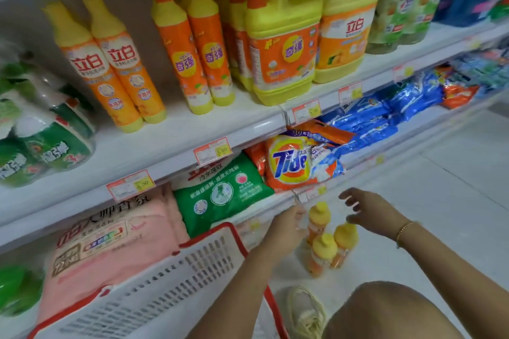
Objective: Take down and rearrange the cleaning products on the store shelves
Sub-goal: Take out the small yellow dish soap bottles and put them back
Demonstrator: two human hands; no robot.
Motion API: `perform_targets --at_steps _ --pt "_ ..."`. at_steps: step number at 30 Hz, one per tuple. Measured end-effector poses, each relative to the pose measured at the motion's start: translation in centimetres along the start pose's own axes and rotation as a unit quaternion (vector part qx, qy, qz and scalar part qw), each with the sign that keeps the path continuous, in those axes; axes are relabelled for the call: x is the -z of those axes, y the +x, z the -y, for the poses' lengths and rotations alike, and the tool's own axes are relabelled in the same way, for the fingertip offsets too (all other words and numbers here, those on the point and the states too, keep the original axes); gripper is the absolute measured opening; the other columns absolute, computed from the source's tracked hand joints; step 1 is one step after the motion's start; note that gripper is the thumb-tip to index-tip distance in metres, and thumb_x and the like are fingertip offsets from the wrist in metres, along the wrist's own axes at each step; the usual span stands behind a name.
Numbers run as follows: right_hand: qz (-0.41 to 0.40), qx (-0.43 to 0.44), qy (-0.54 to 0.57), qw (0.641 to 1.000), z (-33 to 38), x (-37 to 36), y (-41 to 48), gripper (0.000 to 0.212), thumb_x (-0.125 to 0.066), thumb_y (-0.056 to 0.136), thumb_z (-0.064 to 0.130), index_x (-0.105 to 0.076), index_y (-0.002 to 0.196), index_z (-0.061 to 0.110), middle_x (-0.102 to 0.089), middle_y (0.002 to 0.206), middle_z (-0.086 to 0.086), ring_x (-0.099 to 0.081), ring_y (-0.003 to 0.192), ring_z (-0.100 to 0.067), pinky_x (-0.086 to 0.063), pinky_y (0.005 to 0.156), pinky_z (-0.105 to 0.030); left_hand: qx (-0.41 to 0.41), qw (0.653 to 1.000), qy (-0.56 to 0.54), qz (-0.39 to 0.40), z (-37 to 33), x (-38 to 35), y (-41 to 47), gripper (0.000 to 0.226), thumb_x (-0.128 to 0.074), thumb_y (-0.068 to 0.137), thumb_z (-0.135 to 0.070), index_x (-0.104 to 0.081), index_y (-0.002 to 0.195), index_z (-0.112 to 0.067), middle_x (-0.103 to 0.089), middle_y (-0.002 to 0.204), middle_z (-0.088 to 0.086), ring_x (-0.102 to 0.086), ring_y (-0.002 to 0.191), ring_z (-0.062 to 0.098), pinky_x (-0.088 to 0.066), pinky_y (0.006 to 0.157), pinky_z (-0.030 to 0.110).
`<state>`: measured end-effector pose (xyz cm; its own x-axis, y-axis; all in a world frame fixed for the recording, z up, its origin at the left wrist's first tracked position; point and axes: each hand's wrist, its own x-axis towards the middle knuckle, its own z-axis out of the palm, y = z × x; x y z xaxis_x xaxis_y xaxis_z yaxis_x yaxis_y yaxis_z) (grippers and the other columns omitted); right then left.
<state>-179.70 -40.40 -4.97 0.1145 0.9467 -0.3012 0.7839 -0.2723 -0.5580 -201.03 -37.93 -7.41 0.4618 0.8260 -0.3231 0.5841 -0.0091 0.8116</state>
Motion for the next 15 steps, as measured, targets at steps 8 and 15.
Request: perform_targets --at_steps 8,15 --pt "-0.003 -0.017 0.131 0.991 -7.0 -6.9 -0.8 0.059 -0.078 0.068 -0.001 -0.052 0.109 0.032 -0.063 0.11 0.001 -0.06 0.095 -0.018 -0.051 0.075 -0.022 0.064 0.996 0.034 0.045 2.6 -6.1 2.2 0.058 -0.077 0.071 -0.007 -0.058 0.125 -0.015 -0.062 0.109 -0.002 -0.061 0.103 0.016 -0.05 0.091 0.025" --pt "-0.061 0.023 0.1 0.993 -6.9 -8.7 -0.6 0.056 -0.085 0.062 0.02 -0.06 0.112 0.021 -0.068 0.097 0.0 -0.062 0.087 -0.024 -0.049 0.079 -0.035 0.04 0.998 0.043 -0.021 2.5 -7.3 1.7 0.054 -0.075 0.075 -0.014 -0.056 0.126 -0.015 -0.061 0.12 0.005 -0.058 0.11 0.022 -0.041 0.08 0.02"
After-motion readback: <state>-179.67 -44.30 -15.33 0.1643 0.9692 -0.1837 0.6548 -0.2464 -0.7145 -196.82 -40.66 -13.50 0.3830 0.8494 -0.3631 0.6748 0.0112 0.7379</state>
